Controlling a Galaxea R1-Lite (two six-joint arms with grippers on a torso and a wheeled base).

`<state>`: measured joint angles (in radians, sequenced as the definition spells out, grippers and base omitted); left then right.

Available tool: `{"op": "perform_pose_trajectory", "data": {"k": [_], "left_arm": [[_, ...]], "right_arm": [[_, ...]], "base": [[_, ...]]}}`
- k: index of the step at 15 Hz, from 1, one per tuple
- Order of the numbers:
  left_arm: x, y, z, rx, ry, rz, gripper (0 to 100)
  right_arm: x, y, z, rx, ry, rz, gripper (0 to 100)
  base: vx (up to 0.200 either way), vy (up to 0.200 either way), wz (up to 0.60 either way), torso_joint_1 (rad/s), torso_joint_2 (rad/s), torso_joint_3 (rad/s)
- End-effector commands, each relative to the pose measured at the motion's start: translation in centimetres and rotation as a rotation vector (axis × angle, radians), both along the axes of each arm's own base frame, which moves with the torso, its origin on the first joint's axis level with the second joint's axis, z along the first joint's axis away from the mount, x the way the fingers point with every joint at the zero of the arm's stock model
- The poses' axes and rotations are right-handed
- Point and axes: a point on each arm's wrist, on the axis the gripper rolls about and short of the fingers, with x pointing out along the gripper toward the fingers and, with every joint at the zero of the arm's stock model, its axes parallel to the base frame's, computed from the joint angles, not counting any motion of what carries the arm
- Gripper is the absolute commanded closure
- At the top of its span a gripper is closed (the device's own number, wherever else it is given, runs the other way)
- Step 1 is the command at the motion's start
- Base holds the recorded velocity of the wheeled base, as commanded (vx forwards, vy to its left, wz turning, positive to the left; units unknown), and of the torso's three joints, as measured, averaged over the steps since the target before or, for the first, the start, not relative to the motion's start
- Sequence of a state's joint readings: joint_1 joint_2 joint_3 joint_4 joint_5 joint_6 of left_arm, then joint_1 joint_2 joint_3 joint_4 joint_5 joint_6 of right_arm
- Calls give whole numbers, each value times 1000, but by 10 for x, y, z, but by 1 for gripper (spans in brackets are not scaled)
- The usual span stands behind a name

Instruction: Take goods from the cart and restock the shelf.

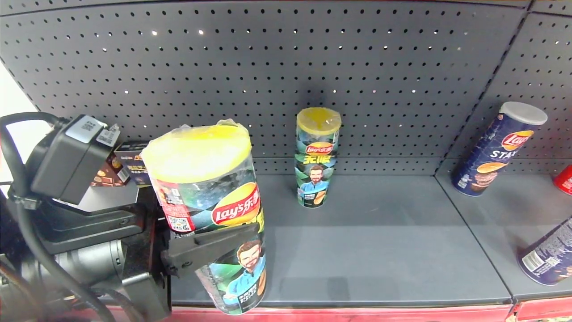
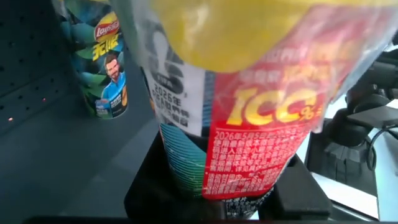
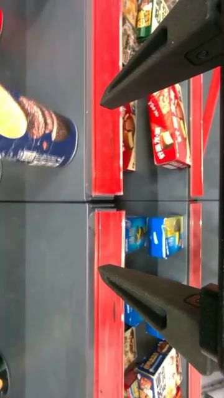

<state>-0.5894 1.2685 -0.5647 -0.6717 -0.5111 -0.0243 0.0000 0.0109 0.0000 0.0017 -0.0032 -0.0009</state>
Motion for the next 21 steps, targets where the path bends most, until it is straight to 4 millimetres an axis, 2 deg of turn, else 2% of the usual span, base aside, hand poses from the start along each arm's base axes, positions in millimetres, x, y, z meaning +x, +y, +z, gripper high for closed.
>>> {"op": "perform_pose_trajectory", "data": {"k": [1,5,6,8,10,12,14,16,17,20,21], "left_arm": [[0,0,4,-8,-11,4,100],[0,1,-1,11,-22,11,100],[2,3,1,7,-24,20,100],[6,5,2,5,-26,40,100],[7,6,2,-4,-31,46,100],[9,8,0,-11,-14,60,100],[12,8,0,-10,-13,65,100],[15,6,-2,-17,-11,67,100],[16,6,-3,-18,-1,68,100],[18,11,-2,-35,15,96,100],[20,12,-2,-35,15,106,100]], "right_arm": [[0,0,0,-1,1,0,0],[-1,1,5,-13,-20,45,0],[-6,2,48,8,-75,83,0],[12,2,89,28,32,117,0],[20,3,99,-21,52,219,0],[38,5,115,-49,97,258,0],[55,11,132,-49,111,407,0],[84,27,141,-59,152,568,0],[102,37,137,-69,204,613,0],[155,63,127,-76,221,641,0],[179,72,123,-76,206,642,0]], "base": [[0,0,0,0,0,0],[0,0,0,0,0,0],[0,0,0,0,0,0],[0,0,0,0,0,0],[0,0,0,0,0,0],[0,0,0,0,0,0],[0,0,0,0,0,0],[0,0,0,0,0,0],[0,0,0,0,0,0],[0,0,0,0,0,0],[0,0,0,0,0,0]]}}
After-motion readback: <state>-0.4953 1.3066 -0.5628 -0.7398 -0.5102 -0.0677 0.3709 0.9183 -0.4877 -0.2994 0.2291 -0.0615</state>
